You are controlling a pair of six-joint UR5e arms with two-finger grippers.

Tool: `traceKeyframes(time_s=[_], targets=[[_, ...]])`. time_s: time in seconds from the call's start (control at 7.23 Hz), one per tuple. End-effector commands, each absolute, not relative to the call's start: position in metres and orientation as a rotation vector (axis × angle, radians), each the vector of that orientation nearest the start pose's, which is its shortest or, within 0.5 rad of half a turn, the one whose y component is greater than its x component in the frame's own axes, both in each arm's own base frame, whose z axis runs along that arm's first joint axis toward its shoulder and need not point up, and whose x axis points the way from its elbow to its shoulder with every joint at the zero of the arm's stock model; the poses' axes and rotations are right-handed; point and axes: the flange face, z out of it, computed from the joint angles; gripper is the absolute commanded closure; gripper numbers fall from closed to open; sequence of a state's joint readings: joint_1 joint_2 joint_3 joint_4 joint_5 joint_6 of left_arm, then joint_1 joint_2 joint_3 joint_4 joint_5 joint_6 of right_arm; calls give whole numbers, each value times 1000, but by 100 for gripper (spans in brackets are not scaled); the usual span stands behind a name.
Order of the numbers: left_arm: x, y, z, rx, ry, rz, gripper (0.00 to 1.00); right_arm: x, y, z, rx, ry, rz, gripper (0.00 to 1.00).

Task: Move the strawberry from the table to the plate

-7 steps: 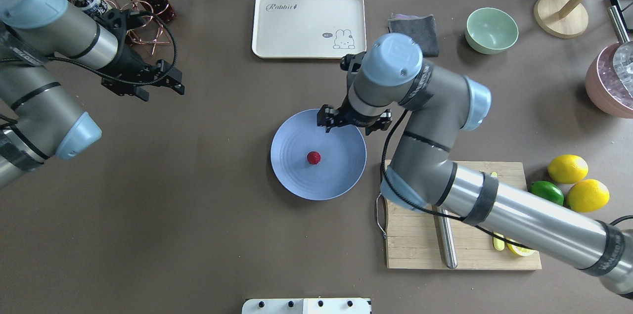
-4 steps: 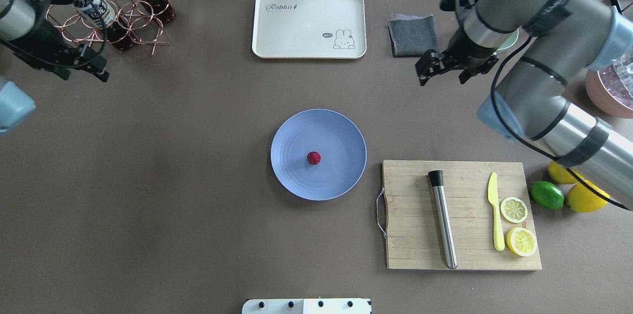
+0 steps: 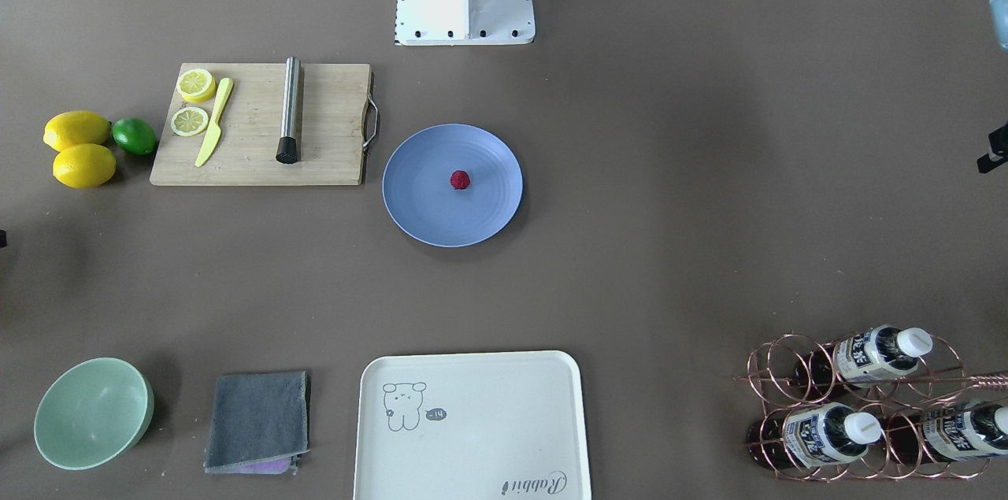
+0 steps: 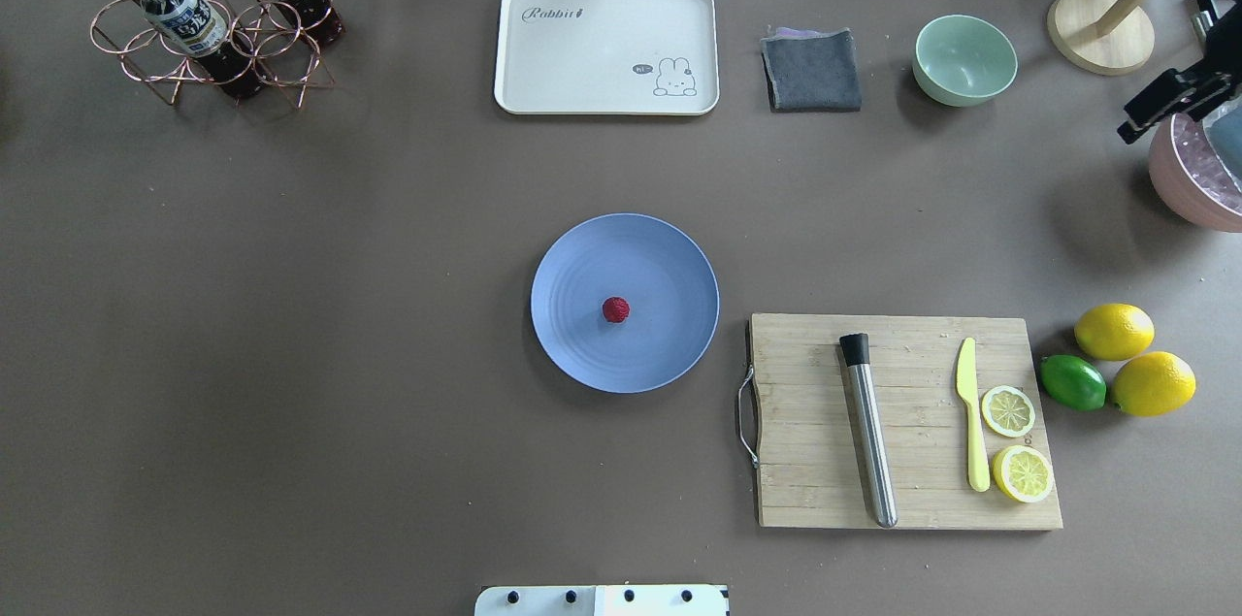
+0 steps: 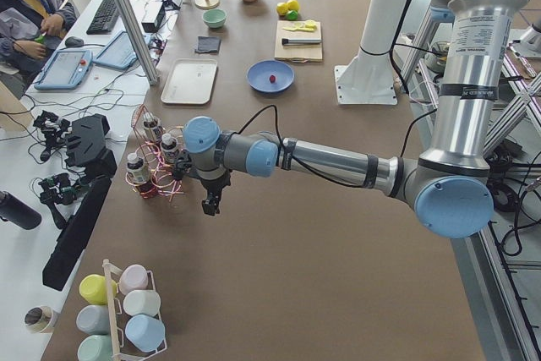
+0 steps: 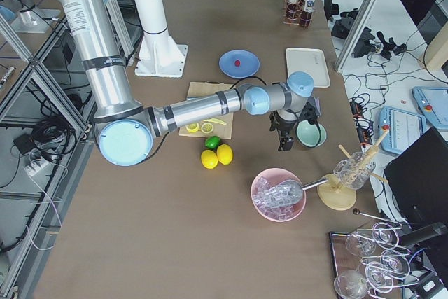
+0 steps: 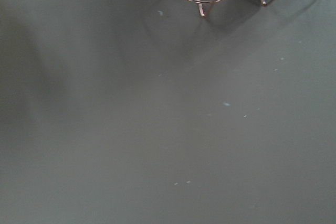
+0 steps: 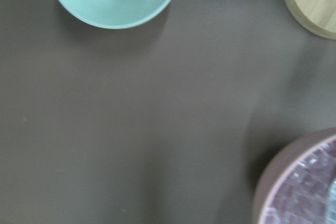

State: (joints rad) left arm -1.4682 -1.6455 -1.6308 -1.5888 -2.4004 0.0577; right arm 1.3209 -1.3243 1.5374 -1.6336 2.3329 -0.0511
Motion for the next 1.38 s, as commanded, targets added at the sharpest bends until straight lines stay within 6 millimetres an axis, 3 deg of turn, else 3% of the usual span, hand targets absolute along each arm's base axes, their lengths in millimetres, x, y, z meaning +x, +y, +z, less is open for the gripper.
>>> traceKeyframes(time_s=[0.0, 0.14, 1.24], targets=[[-36, -520, 612, 126, 829, 205, 3, -6, -561, 640, 41, -780, -371, 0], [-38, -508, 625, 113, 834, 197, 3, 17, -559, 638, 61, -783, -341, 0], [-48, -497, 632, 115, 818, 176, 2, 18, -548, 647, 50, -796, -327, 0]])
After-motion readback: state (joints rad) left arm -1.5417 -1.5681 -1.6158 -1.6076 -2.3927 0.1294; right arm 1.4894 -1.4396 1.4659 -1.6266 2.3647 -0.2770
